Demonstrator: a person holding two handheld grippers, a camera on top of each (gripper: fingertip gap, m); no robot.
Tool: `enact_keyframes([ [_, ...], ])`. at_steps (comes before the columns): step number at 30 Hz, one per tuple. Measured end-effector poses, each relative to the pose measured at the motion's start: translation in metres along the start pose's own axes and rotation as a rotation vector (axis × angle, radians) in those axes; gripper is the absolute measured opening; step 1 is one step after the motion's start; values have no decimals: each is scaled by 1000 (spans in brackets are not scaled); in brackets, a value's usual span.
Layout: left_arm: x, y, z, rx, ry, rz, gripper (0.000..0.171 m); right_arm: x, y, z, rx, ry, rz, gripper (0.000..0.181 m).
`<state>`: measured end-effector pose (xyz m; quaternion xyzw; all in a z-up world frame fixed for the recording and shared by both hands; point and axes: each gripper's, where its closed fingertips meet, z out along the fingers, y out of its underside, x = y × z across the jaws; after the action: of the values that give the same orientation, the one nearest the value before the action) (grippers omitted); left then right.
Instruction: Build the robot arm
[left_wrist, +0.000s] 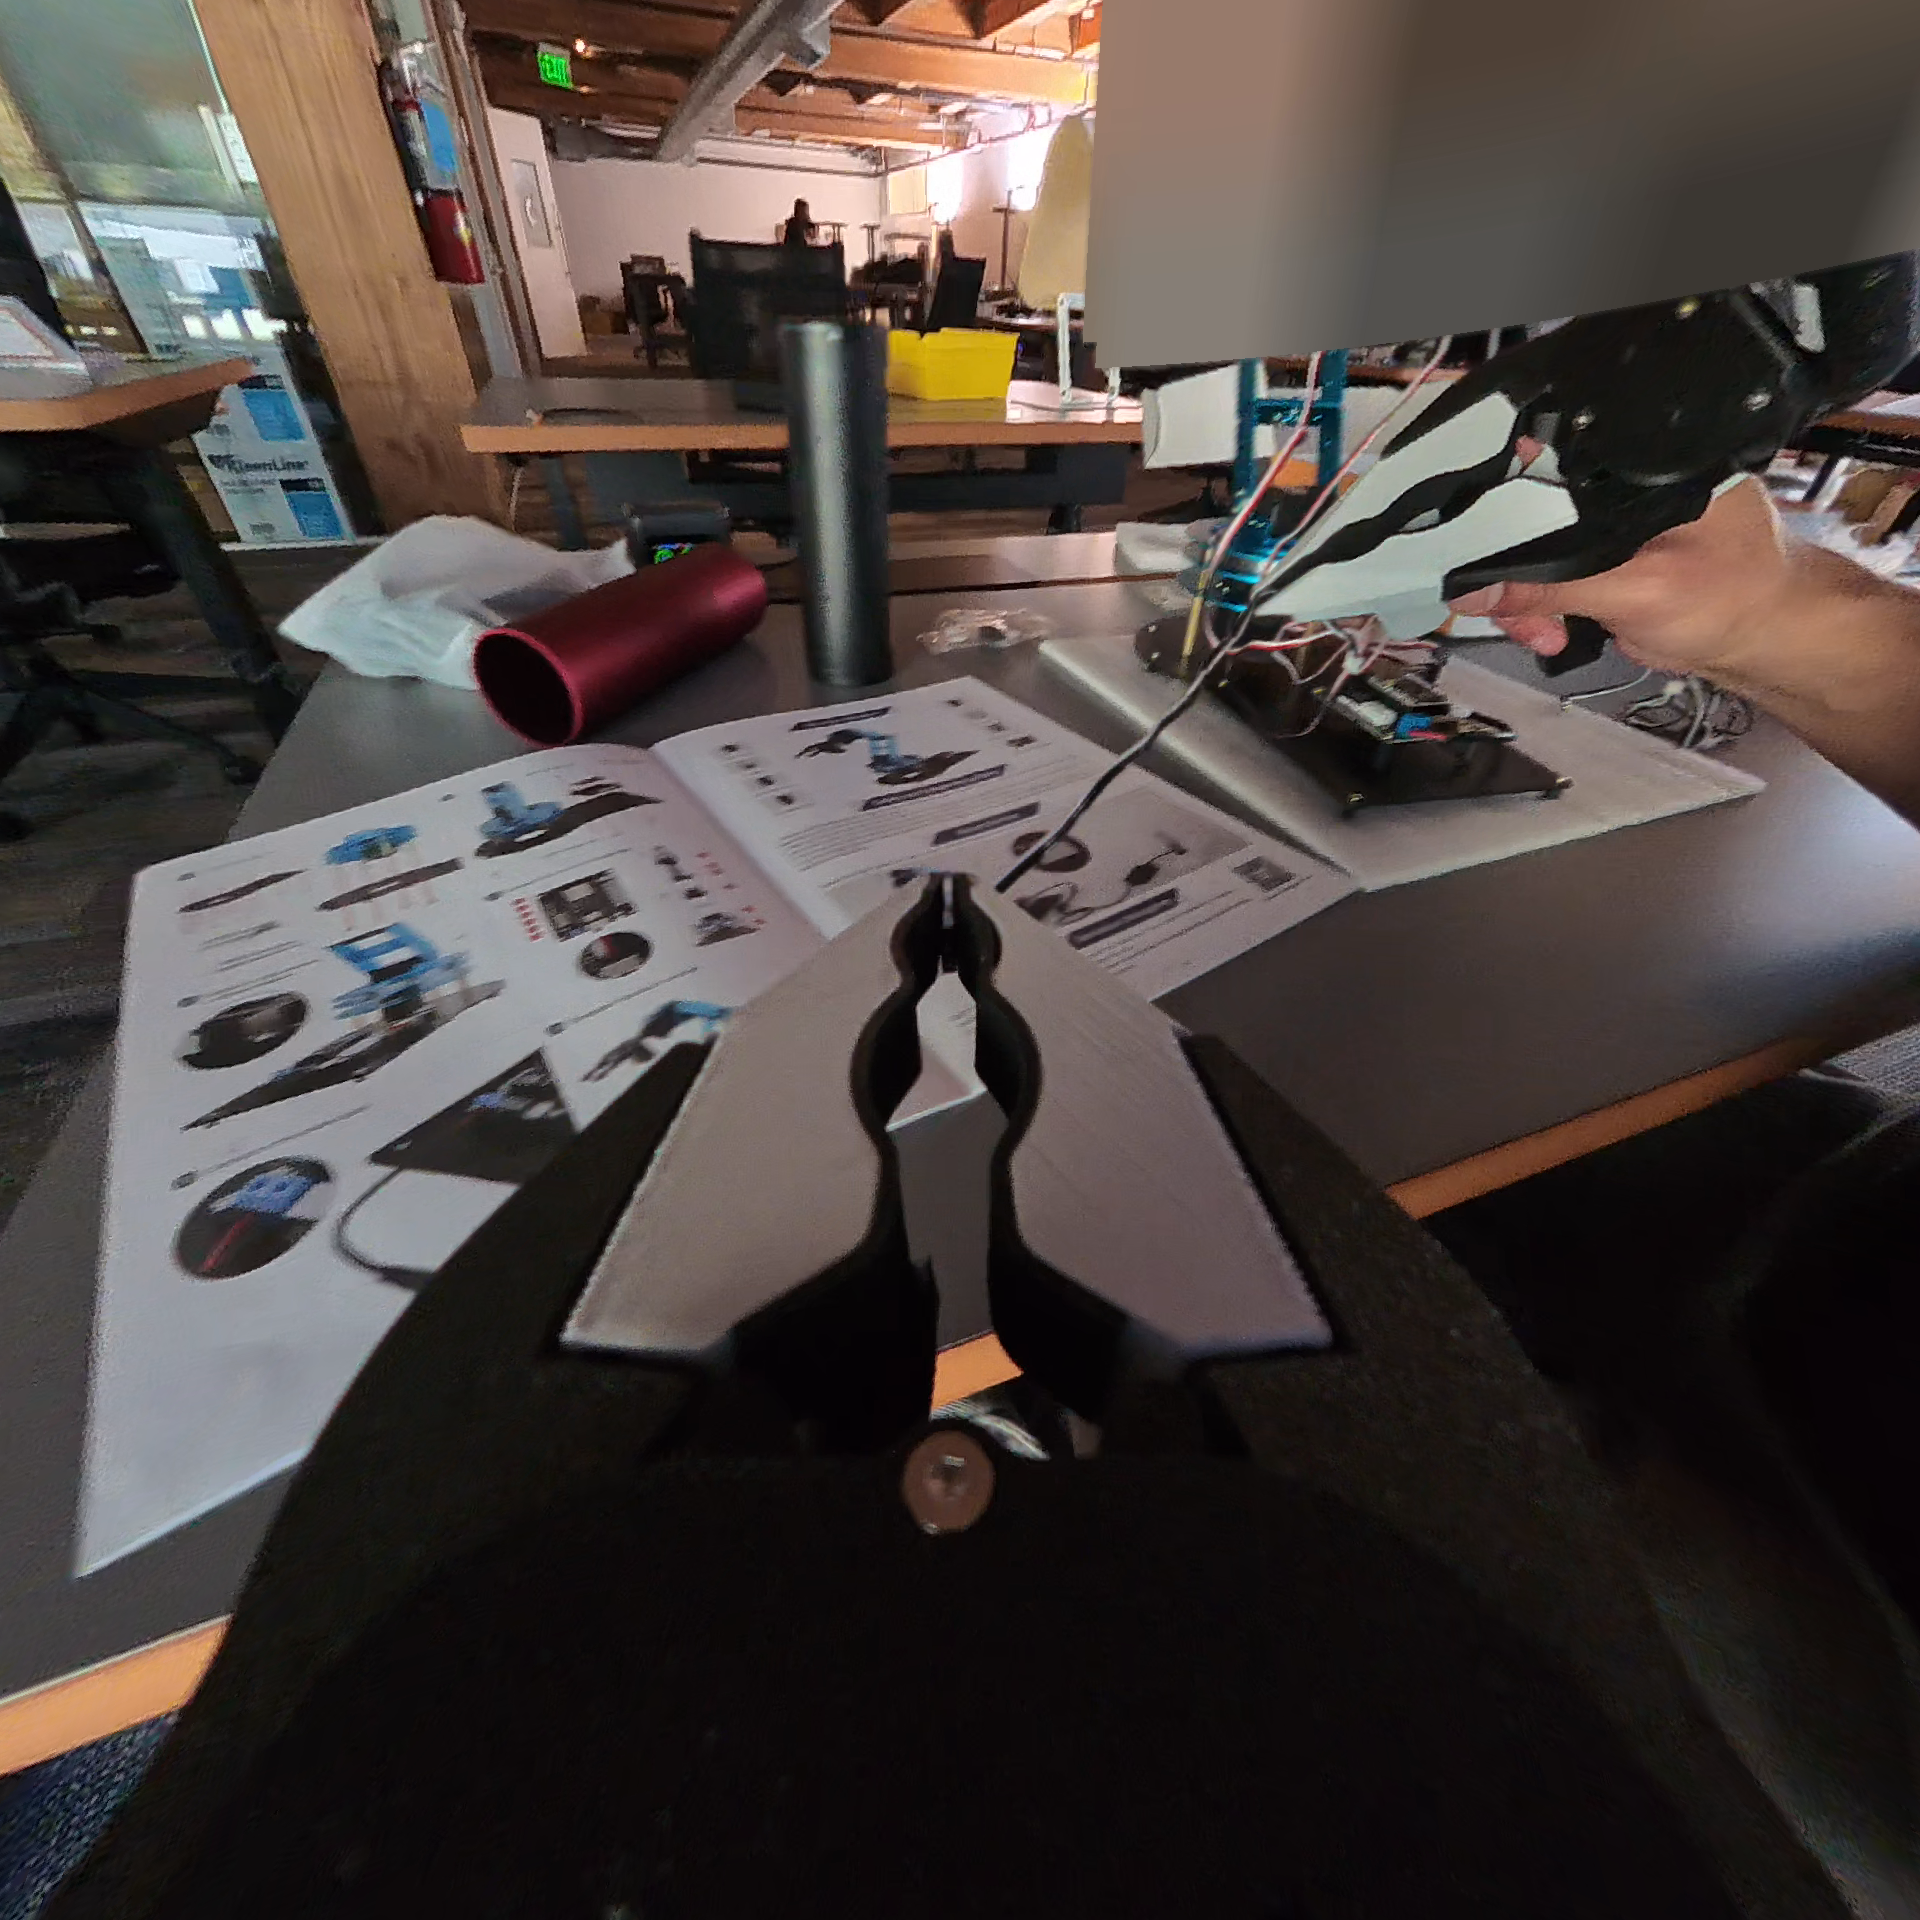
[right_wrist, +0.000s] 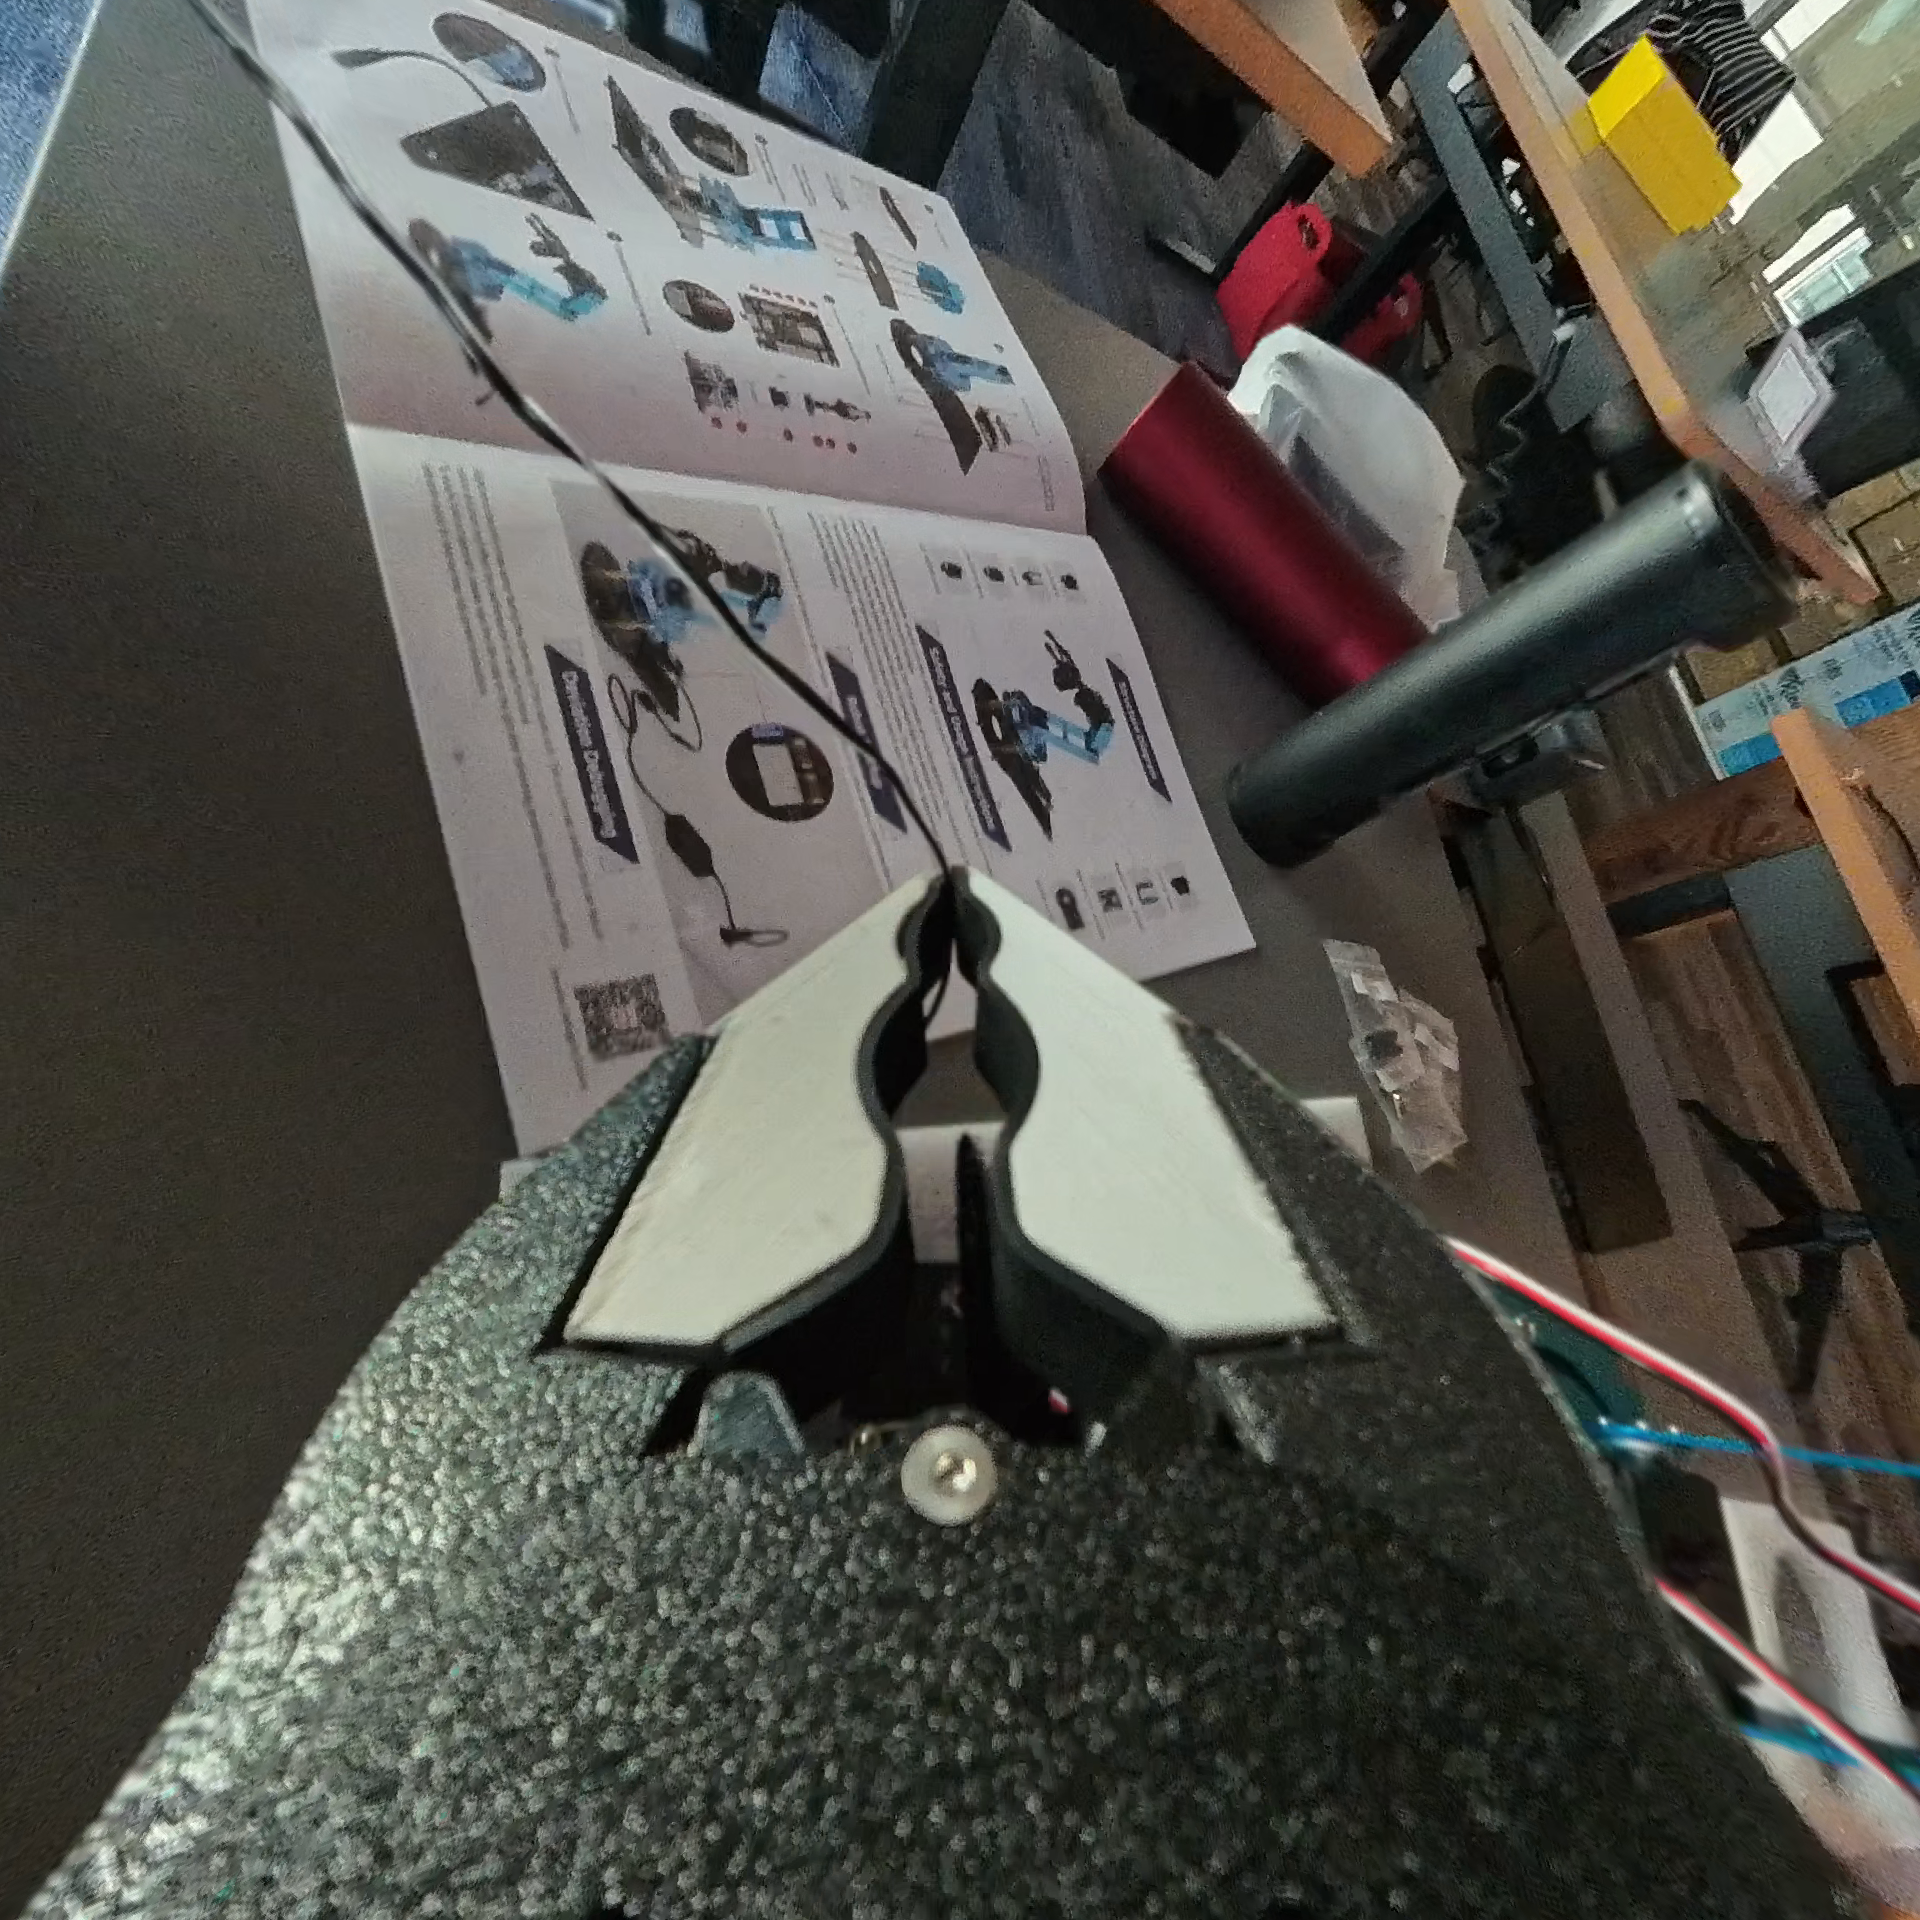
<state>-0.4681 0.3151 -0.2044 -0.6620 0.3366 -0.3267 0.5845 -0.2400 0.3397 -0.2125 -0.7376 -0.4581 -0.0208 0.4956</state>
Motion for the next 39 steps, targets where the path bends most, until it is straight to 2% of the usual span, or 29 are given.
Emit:
enact_keyframes([
  [3, -31, 6, 2, -27, 21, -61, 0, 1, -9, 23, -29, 46, -13, 0],
  [8, -77, 28, 25, -170, 38, -310, 1, 15, -17, 48, -66, 151, 10, 0],
  [12, -69, 38, 40, -240, 157, -475, 0, 38, -15, 47, -98, 271, -12, 0],
  [15, -54, 49, 52, -286, 223, -455, 1, 56, -7, 47, -150, 381, -62, 0],
  [21, -66, 49, 59, -273, 157, -326, 1, 67, -12, 56, -164, 455, -89, 0],
  [28, -94, 39, 38, -185, 132, -324, 1, 51, -14, 83, -165, 391, -126, 0],
  [33, -90, 46, 31, -193, 123, -256, 1, 45, -11, 92, -157, 334, -84, 0],
  [39, -85, 45, 30, -191, 139, -220, 1, 49, -12, 90, -150, 350, -91, 0],
])
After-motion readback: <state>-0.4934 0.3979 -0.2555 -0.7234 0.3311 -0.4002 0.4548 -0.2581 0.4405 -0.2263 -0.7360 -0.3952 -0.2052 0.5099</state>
